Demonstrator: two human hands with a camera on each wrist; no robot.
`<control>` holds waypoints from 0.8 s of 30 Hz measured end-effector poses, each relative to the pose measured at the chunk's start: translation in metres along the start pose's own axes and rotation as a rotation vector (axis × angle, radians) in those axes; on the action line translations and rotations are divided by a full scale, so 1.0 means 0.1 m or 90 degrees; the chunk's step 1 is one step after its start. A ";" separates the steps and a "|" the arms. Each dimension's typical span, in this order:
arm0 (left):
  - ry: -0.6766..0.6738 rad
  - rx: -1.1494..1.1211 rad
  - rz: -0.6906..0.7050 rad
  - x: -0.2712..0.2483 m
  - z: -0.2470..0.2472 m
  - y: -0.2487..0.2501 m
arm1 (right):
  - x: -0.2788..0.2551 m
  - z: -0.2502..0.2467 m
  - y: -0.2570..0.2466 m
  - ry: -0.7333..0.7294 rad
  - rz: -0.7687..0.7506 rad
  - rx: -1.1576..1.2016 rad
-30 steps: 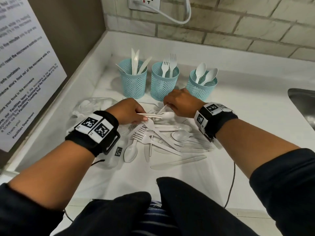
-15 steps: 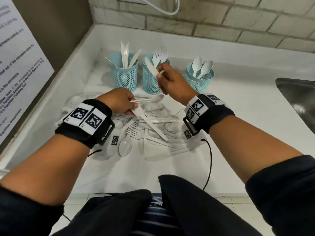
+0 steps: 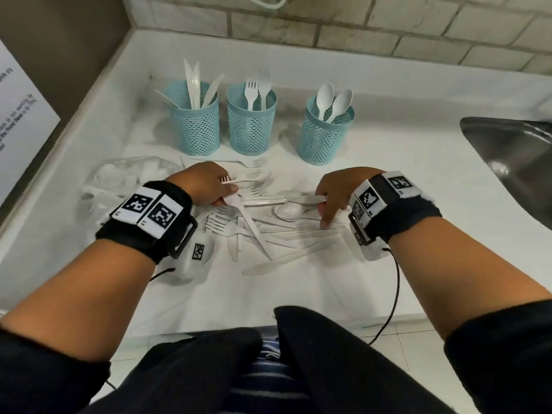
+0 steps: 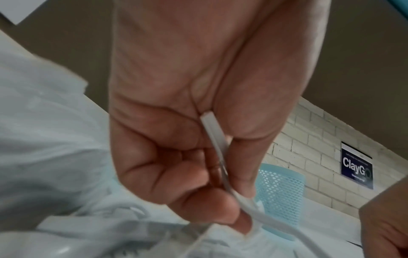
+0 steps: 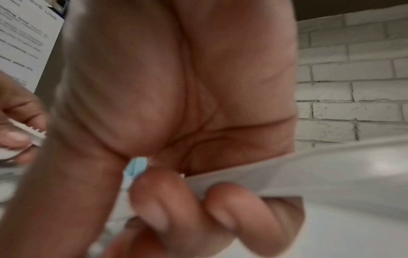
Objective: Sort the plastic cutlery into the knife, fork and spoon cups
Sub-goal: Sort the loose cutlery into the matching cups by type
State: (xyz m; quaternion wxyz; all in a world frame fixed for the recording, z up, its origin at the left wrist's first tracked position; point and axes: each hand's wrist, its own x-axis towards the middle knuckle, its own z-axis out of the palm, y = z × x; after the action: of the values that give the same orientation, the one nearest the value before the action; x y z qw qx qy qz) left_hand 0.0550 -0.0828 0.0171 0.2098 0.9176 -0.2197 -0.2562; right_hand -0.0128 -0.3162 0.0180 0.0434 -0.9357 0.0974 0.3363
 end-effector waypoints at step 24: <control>-0.026 -0.301 -0.070 0.06 0.16 -0.02 | -0.04 0.43 -0.30 0.197 -0.166 0.119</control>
State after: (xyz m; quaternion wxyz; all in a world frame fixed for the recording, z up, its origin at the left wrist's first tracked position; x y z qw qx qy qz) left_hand 0.0513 -0.0891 0.0010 0.4000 0.8482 -0.1077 -0.3301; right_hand -0.0364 -0.2803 -0.0122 0.1576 -0.9727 0.0123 0.1701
